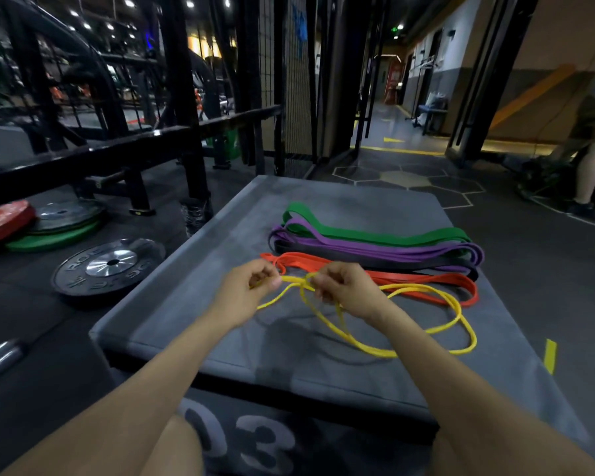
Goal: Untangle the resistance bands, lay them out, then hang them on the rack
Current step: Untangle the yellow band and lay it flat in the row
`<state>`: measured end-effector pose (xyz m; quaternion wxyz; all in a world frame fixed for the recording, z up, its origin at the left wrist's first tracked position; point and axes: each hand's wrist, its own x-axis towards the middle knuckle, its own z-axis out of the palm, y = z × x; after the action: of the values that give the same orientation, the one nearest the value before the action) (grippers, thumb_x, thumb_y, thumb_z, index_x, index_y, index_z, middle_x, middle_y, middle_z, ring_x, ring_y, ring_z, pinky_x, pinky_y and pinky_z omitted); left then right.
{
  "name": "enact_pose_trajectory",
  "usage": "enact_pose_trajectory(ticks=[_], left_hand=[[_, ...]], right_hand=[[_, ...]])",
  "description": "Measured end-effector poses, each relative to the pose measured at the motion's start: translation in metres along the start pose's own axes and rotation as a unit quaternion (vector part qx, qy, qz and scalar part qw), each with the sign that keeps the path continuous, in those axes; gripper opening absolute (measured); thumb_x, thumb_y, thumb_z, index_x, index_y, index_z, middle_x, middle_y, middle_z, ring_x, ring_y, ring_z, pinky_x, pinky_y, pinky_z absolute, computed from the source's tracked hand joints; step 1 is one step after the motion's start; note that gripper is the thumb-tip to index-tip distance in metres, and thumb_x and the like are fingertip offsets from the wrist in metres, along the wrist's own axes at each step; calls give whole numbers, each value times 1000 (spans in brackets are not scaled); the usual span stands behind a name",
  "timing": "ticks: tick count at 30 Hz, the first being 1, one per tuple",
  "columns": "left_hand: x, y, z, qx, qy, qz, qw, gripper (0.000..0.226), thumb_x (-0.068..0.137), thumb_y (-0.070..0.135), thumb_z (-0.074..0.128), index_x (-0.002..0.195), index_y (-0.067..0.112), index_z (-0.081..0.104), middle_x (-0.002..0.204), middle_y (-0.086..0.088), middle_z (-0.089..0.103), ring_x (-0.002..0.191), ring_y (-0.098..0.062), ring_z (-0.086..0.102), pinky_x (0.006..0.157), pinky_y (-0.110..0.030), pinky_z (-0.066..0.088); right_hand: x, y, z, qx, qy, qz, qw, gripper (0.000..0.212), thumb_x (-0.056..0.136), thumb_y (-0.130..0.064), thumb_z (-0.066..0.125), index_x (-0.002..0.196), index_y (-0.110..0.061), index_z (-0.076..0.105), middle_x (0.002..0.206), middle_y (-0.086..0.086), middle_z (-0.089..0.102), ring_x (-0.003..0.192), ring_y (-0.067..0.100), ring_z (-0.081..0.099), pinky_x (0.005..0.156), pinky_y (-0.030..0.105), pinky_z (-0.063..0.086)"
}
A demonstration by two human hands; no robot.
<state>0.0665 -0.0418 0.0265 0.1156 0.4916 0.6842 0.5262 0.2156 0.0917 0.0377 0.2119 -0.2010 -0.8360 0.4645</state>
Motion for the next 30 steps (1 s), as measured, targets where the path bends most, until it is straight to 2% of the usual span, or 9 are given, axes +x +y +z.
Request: enact_pose_trajectory(ticks=[4, 8, 13, 16, 17, 19, 22, 27, 30], left_hand=[[16, 39, -28, -88, 36, 30, 995, 20, 85, 3, 62, 74, 19, 57, 61, 11, 60, 57, 6, 50, 61, -8, 39], [30, 81, -45, -97, 61, 42, 993, 20, 89, -2, 54, 78, 15, 56, 69, -2, 54, 50, 6, 49, 53, -6, 37], [52, 124, -62, -166, 83, 24, 982, 15, 92, 7, 53, 82, 16, 58, 67, 2, 53, 48, 1, 44, 48, -13, 36], [68, 147, -67, -221, 80, 0, 972, 16, 94, 10, 51, 80, 16, 57, 67, 1, 48, 49, -6, 34, 42, -16, 27], [73, 154, -68, -227, 69, -1, 971, 16, 94, 10, 51, 80, 15, 57, 68, 0, 48, 50, -7, 33, 41, -15, 25], [83, 168, -66, -232, 45, 7, 972, 16, 94, 11, 51, 80, 15, 57, 68, 1, 49, 49, -7, 31, 40, -14, 23], [97, 191, -62, -269, 30, 16, 963, 17, 95, 11, 49, 79, 14, 55, 67, 2, 49, 43, -3, 32, 37, -12, 23], [118, 226, -67, -352, 38, 5, 935, 14, 95, 13, 49, 81, 13, 54, 70, 4, 48, 41, 0, 34, 35, -10, 24], [127, 231, -84, -392, 98, -14, 915, 15, 94, 17, 52, 80, 15, 55, 71, 4, 48, 40, 0, 33, 34, -11, 24]], right_hand=[[22, -21, -25, -19, 106, 2, 994, 31, 92, -16, 58, 61, -16, 58, 46, -7, 55, 41, 2, 47, 50, 21, 41], [32, -45, -39, -113, 119, 12, 986, 35, 90, -21, 60, 55, -20, 54, 53, 0, 58, 49, 13, 52, 59, 27, 43], [38, -68, -64, -304, 112, 52, 945, 36, 87, -20, 58, 53, -19, 46, 70, 14, 58, 75, 30, 60, 63, 29, 39], [39, -87, -74, -370, 103, 52, 922, 20, 88, -11, 51, 84, -15, 70, 95, 14, 68, 93, 31, 63, 72, 30, 44], [40, -96, -75, -327, 102, 14, 939, 22, 91, -12, 50, 99, -12, 71, 97, 10, 68, 92, 25, 62, 73, 27, 44], [38, -122, -69, -80, 74, -36, 993, 27, 98, -22, 45, 104, -7, 67, 95, 3, 65, 87, 16, 57, 66, 19, 41], [39, -150, -56, 199, -12, -26, 980, 30, 98, -36, 37, 107, -17, 58, 96, 0, 66, 89, 9, 61, 77, 22, 40], [47, -142, -41, 179, -111, -51, 976, 11, 85, -10, 65, 93, -16, 62, 92, 11, 65, 82, 16, 61, 78, 24, 43], [43, -121, -48, 62, -149, -11, 987, 16, 83, -6, 67, 71, -16, 62, 60, 0, 65, 58, 13, 57, 58, 18, 44]])
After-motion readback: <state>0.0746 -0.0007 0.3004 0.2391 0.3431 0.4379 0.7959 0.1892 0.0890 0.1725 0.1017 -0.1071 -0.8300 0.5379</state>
